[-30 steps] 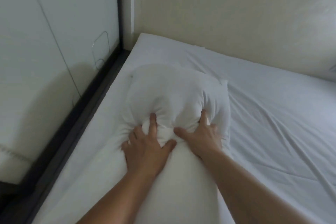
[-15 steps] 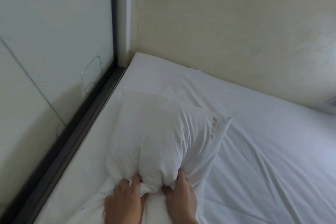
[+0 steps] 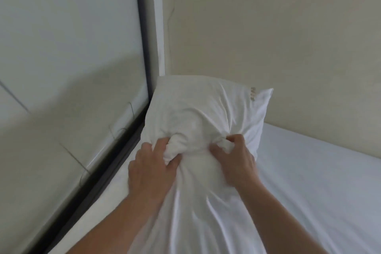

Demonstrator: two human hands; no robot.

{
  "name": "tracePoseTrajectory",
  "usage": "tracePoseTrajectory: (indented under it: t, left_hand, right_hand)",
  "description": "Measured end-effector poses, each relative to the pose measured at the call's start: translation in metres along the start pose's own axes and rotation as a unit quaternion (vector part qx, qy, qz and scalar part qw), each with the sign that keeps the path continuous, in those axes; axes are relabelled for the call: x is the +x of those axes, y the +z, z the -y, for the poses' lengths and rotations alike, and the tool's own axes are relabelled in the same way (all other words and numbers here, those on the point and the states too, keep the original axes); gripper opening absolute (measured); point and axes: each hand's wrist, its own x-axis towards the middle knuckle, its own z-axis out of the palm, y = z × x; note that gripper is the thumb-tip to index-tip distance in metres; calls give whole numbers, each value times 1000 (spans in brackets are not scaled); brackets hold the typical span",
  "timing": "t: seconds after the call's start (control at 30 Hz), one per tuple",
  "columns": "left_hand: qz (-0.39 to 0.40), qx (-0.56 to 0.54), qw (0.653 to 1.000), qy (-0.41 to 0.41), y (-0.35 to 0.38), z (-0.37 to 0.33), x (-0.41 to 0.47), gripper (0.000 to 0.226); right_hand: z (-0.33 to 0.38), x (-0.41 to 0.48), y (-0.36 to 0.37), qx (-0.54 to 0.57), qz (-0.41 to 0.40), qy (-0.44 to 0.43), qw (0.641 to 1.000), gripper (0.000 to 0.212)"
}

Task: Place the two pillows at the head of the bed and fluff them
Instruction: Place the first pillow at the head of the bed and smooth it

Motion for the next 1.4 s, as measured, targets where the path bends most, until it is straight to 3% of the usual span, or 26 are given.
tracePoseTrajectory:
  t: [0.07, 0.13, 0.23, 0.4, 0.5, 0.57, 0.77, 0.87, 0.93, 1.0, 1.07, 1.13, 1.23, 1.33, 1.4]
  left_hand:
    - [57, 118, 990, -45, 10, 2, 24, 66]
    - [112, 178, 976, -59, 25, 8, 36, 80]
    - [152, 174, 970, -80, 52, 17, 40, 95]
    - [191, 121, 966, -122, 101, 38, 47, 113]
    - [195, 112, 968, -112, 132, 61, 52, 111]
    - [203, 116, 967, -99, 150, 81, 56, 106]
    - [160, 161, 974, -3, 194, 109, 68, 85]
    - [121, 173, 975, 72, 211, 105, 79, 73]
    - [86, 147, 977, 127, 206, 104, 88, 56]
    - [105, 100, 978, 152, 181, 106, 88, 40]
    - [121, 53, 977, 169, 144, 97, 81, 46]
    - [140, 69, 973, 168, 108, 91, 71, 53]
    - [103, 96, 979, 146, 82, 76, 79, 56]
    - [52, 67, 966, 243, 102, 27, 114, 65]
    - [95, 110, 928, 342, 137, 0, 127, 71]
  right_hand:
    - [-5, 28, -7, -87, 52, 54, 993, 69]
    - [-17, 40, -2, -169, 84, 69, 980, 86]
    - [-37, 46, 14, -230, 117, 68, 964, 91]
    - [-57, 80, 35, -180, 137, 97, 969, 99]
    - [-75, 74, 79, -169, 162, 104, 967, 105]
    - [-88, 64, 117, -196, 128, 105, 967, 103]
    - [-99, 75, 162, -226, 1, 112, 968, 87]
    - [-103, 85, 172, -219, -18, 98, 971, 74]
    - [-95, 83, 171, -214, -27, 97, 972, 55]
    - [-76, 70, 164, -242, -7, 79, 967, 33]
    - [-54, 51, 140, -257, 6, 71, 964, 24]
    - [-39, 32, 114, -312, 2, 80, 947, 35]
    - [-40, 1, 102, -424, -29, 61, 903, 88]
    - [-56, -13, 139, -352, 15, -29, 936, 80]
    - [-71, -21, 178, -319, 39, -58, 945, 75]
